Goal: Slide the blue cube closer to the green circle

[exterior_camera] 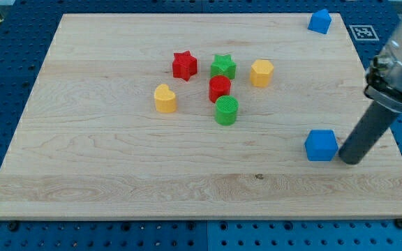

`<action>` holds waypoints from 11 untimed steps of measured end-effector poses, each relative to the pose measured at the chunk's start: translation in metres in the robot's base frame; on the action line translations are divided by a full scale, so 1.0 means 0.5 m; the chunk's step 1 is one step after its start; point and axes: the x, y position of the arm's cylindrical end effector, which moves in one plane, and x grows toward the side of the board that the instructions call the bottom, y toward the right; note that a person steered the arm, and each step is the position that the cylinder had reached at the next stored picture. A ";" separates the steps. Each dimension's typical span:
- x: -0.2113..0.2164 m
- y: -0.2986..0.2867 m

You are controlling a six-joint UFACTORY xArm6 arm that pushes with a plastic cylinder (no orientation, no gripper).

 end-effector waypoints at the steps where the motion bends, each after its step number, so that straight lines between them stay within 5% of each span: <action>1: -0.001 -0.062; 2: -0.001 -0.085; 4: -0.015 0.053; 9: -0.035 -0.192; 11: -0.039 -0.122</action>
